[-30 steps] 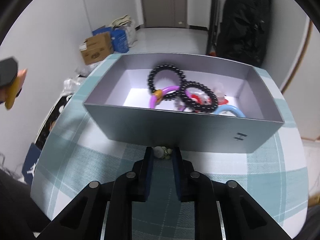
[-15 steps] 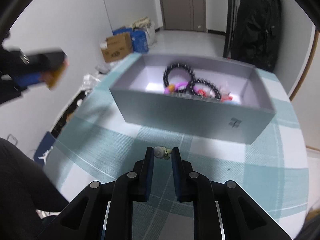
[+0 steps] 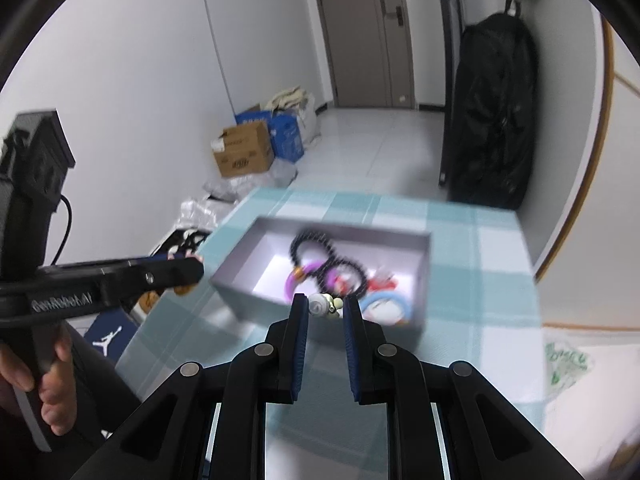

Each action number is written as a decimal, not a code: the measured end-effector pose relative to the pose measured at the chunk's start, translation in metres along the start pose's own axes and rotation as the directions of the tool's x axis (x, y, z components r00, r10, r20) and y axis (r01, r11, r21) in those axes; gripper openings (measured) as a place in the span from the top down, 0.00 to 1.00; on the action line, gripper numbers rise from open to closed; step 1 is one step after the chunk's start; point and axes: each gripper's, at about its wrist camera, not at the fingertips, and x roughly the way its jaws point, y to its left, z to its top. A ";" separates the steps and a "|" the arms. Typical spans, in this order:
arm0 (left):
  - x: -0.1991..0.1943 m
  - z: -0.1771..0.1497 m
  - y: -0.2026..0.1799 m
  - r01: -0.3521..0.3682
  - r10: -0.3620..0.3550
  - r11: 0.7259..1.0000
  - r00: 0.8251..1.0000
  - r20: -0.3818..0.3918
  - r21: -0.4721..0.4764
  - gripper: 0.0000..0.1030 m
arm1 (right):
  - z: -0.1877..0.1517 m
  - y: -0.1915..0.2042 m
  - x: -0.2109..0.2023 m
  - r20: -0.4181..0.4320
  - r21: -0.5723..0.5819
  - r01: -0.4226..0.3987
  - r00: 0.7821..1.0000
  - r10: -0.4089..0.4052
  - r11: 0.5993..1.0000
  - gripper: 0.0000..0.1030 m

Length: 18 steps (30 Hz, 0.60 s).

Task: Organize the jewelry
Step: 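Grasp the small white-green charm with the right tool while the left tool holds the pig, then lower the pig figure and small charm into the white box and open both tools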

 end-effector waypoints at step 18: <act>0.037 0.034 -0.026 -0.018 0.018 1.000 1.000 -0.009 0.022 0.76 | 0.049 -0.033 0.014 0.052 -0.044 -0.142 0.988 0.144 0.989 0.84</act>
